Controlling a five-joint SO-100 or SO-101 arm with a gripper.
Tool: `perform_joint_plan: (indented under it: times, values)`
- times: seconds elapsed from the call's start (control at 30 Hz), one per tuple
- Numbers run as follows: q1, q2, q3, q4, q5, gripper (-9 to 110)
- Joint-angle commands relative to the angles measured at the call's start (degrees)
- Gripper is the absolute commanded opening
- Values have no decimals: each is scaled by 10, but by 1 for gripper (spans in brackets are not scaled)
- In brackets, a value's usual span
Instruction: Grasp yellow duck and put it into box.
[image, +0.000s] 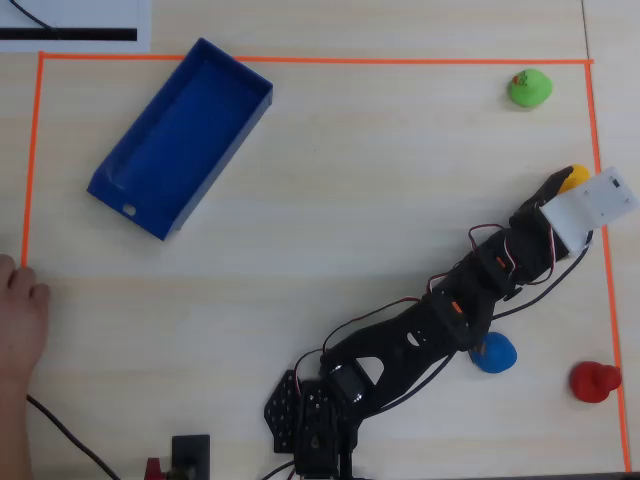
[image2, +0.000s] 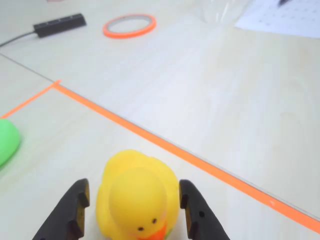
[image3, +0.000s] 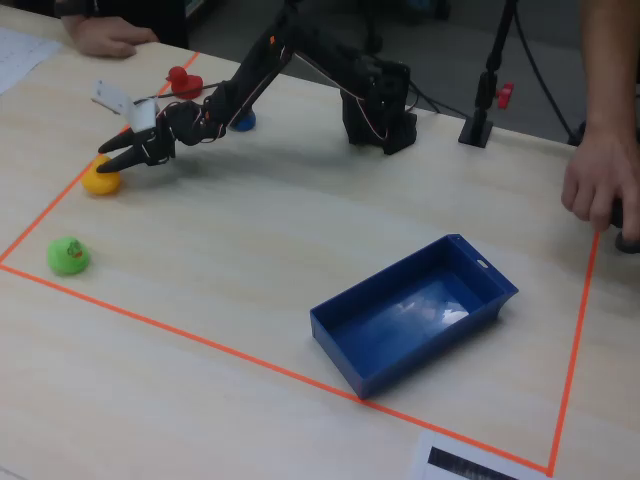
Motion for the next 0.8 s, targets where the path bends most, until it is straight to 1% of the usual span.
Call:
perform_joint_plan:
  times: [0.0, 0.1, 0.17, 0.2, 0.23, 0.27, 0.5, 0.63, 0.7, 0.77]
  values:
    - [-4, 4, -36, 4, -3, 24]
    - [-9, -3, -42, 8, -11, 23]
    - [-12, -8, -48, 9, -18, 20]
    - [-15, -11, -51, 9, -29, 16]
    - [-17, -15, -54, 9, -40, 5]
    - [-18, -18, -58, 4, -36, 0]
    - [-14, 6, -60, 30, -11, 0]
    - [-9, 41, -47, 38, 19, 0]
    - [-9, 75, -27, 61, 33, 0]
    - [-11, 131, 9, 110, 51, 0]
